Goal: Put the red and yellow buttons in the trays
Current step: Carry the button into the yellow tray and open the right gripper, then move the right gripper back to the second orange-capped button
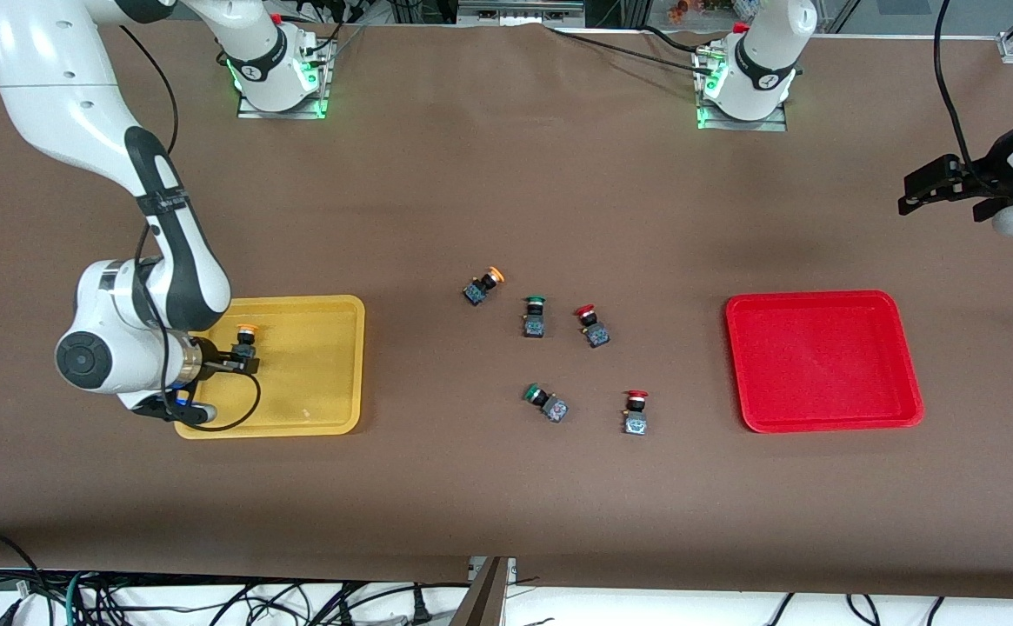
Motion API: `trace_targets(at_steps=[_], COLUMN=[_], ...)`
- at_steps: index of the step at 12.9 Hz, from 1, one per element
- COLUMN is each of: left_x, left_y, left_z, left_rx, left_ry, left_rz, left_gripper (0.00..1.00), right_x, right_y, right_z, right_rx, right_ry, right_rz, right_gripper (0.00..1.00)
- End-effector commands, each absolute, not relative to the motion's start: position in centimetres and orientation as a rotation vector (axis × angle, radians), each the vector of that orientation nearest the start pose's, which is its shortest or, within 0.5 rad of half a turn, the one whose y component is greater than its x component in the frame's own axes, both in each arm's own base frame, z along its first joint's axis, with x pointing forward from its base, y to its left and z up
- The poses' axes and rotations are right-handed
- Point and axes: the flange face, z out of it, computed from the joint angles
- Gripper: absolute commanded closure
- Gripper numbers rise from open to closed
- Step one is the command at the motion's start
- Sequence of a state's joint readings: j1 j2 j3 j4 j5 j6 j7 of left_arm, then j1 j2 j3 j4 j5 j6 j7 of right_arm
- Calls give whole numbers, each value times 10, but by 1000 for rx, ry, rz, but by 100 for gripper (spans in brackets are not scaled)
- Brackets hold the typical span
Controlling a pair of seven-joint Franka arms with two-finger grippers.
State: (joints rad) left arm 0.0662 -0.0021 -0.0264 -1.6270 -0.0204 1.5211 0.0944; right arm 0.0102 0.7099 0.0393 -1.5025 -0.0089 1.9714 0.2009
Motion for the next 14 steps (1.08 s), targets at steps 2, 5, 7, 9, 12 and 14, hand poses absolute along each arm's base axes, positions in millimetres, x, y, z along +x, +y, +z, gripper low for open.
trace_targets(at_steps=[2,5,7,9,12,14], left_x=[547,547,547,547,547,547], left_y=[19,19,19,19,19,19], left_z=[599,599,599,599,599,599], left_rx=[-3194,-3194,-3194,-3194,-3194,-3194], left_ry=[79,82,80,80,79,79], left_rz=[170,168,168,168,168,168], left_gripper=[0,0,0,0,0,0], right_x=[685,675,665,651,624,604], right_y=[70,145,196,252,339,387], right_z=[270,286,295,296,281,264], right_rx=[-3097,-3017,-2970,-2961,-2909,-2871], right_ry=[343,560,684,757,924,994], right_rz=[473,476,477,431,356,313], right_gripper=[0,0,0,0,0,0])
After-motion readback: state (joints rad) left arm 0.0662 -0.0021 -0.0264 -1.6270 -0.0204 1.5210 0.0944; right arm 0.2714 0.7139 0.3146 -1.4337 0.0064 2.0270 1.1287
